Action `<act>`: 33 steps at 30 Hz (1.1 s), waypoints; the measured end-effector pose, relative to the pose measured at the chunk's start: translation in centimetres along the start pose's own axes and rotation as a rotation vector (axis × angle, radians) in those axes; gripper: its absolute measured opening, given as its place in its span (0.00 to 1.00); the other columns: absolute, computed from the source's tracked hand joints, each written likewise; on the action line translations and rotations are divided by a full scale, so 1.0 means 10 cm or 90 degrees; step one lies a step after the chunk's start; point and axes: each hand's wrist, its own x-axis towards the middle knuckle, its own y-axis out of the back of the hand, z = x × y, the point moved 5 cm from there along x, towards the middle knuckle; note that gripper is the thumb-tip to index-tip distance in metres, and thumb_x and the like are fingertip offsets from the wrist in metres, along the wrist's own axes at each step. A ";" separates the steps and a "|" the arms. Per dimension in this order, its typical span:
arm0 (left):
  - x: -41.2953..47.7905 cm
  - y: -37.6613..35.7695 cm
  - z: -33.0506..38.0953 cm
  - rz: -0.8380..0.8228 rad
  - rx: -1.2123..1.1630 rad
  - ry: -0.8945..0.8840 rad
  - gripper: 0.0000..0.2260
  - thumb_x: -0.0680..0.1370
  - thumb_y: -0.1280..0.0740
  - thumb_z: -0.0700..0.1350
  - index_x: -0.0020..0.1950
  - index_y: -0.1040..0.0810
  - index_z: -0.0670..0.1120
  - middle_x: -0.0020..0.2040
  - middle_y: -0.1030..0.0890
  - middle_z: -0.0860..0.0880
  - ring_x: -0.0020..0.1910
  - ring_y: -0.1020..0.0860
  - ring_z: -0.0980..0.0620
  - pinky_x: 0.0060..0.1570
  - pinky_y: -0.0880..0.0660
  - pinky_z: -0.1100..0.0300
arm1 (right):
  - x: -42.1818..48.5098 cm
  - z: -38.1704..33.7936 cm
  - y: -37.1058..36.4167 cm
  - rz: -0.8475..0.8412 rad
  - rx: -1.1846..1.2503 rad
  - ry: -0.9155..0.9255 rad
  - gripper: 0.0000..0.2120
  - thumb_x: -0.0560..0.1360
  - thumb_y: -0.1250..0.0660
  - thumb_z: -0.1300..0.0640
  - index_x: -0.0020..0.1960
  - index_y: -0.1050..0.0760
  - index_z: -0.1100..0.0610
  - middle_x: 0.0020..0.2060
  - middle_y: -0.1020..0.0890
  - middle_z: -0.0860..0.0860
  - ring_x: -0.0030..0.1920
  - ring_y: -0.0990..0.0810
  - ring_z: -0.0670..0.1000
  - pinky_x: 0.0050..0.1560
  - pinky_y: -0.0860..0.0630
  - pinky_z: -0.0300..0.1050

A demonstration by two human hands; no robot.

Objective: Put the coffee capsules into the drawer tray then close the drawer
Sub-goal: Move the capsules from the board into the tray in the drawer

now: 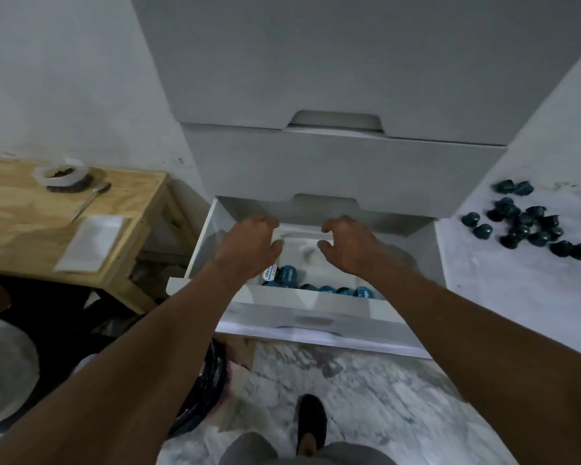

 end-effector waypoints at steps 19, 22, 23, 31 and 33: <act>-0.57 0.29 2.34 0.232 0.114 -0.346 0.13 0.70 0.32 0.46 0.51 0.22 0.39 0.44 0.18 0.41 0.42 0.20 0.41 0.46 0.24 0.52 | -2.23 0.99 1.55 0.297 -0.164 -0.161 0.18 0.77 0.39 0.51 0.63 0.29 0.59 0.59 0.24 0.56 0.61 0.27 0.58 0.54 0.26 0.51; -0.58 0.24 2.77 0.235 0.117 -0.373 0.13 0.71 0.33 0.48 0.51 0.22 0.41 0.43 0.18 0.43 0.41 0.20 0.41 0.46 0.25 0.53 | -2.47 1.29 1.72 0.317 -0.162 -0.178 0.19 0.78 0.39 0.51 0.65 0.29 0.58 0.61 0.24 0.55 0.62 0.28 0.57 0.57 0.28 0.50; -0.58 0.22 2.92 0.240 0.116 -0.378 0.13 0.71 0.32 0.48 0.50 0.22 0.41 0.42 0.18 0.43 0.40 0.20 0.42 0.46 0.25 0.53 | -2.53 1.41 1.78 0.320 -0.159 -0.182 0.19 0.78 0.39 0.51 0.65 0.29 0.58 0.62 0.24 0.55 0.62 0.28 0.57 0.58 0.28 0.50; -0.45 -0.15 4.27 0.231 0.054 -0.366 0.12 0.77 0.38 0.49 0.52 0.23 0.42 0.48 0.19 0.44 0.46 0.23 0.43 0.50 0.30 0.53 | -2.92 2.63 2.19 0.306 -0.140 -0.190 0.19 0.78 0.39 0.50 0.64 0.30 0.59 0.61 0.25 0.56 0.61 0.27 0.57 0.54 0.27 0.50; -0.42 -0.26 4.61 0.231 0.030 -0.359 0.13 0.77 0.40 0.50 0.54 0.24 0.42 0.49 0.20 0.45 0.48 0.23 0.44 0.51 0.30 0.55 | -3.00 2.93 2.30 0.292 -0.138 -0.192 0.19 0.78 0.39 0.51 0.65 0.30 0.59 0.62 0.25 0.57 0.61 0.26 0.58 0.56 0.27 0.51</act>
